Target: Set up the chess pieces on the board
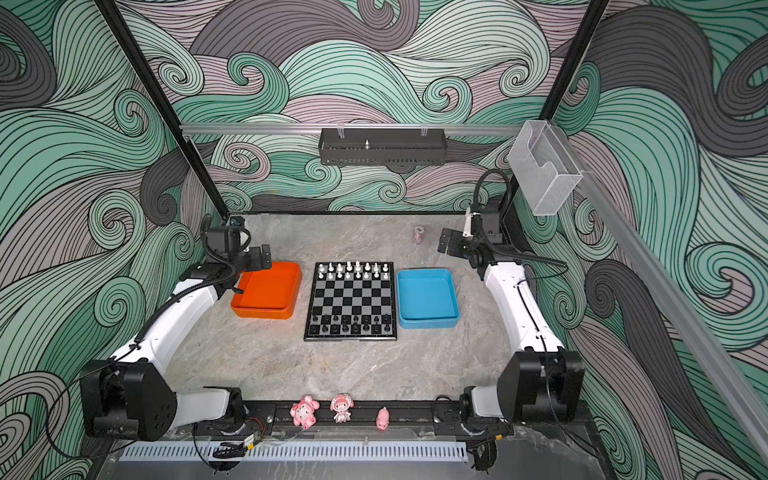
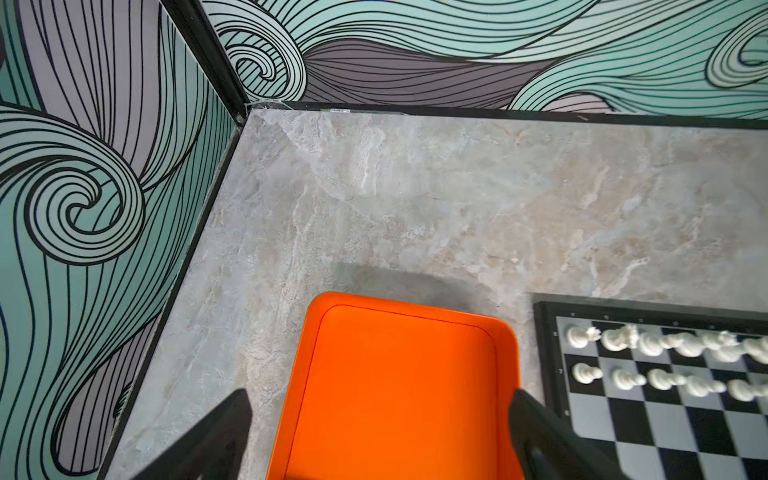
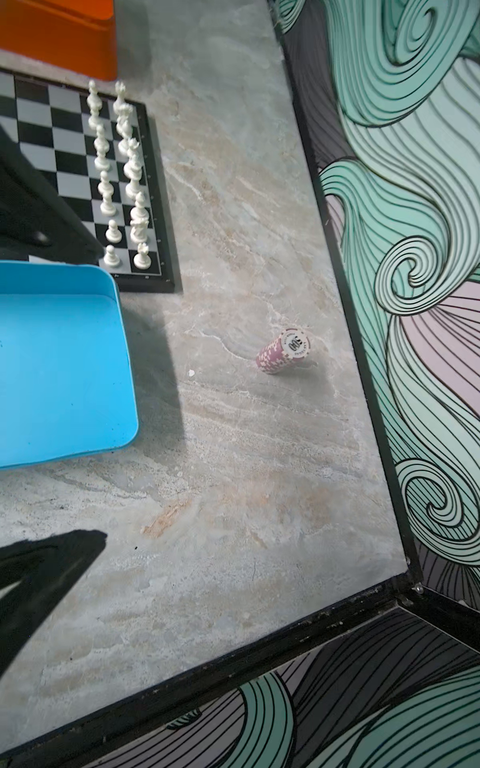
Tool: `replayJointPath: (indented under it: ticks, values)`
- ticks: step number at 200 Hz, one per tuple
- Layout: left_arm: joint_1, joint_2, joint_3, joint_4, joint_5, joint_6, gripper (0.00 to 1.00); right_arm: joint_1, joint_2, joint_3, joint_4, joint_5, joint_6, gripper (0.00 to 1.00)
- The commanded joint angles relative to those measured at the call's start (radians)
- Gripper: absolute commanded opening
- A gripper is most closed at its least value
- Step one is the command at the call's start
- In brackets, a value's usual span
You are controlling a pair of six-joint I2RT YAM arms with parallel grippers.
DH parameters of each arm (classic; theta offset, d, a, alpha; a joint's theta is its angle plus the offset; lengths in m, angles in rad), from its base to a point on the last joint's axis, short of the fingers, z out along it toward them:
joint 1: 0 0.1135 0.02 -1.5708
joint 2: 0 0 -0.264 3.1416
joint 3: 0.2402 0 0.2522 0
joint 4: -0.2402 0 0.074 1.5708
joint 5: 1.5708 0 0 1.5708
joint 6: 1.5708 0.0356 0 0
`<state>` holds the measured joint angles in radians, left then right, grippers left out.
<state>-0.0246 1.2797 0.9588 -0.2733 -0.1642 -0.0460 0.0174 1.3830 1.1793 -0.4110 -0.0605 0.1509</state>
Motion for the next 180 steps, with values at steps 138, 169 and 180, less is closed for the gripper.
replayJointPath:
  ticks: [138,169,180]
  values:
    - [0.168,0.08,-0.407,0.641,0.151,-0.024,0.99,-0.004,-0.059,-0.532,0.675,0.092,-0.168,0.99]
    - [0.166,0.15,-0.371,0.628,0.3,0.053,0.99,-0.004,0.0,-0.654,0.918,0.074,-0.172,0.99]
    - [0.162,0.165,-0.374,0.641,0.338,0.066,0.99,-0.005,0.025,-0.686,0.99,0.061,-0.174,0.99]
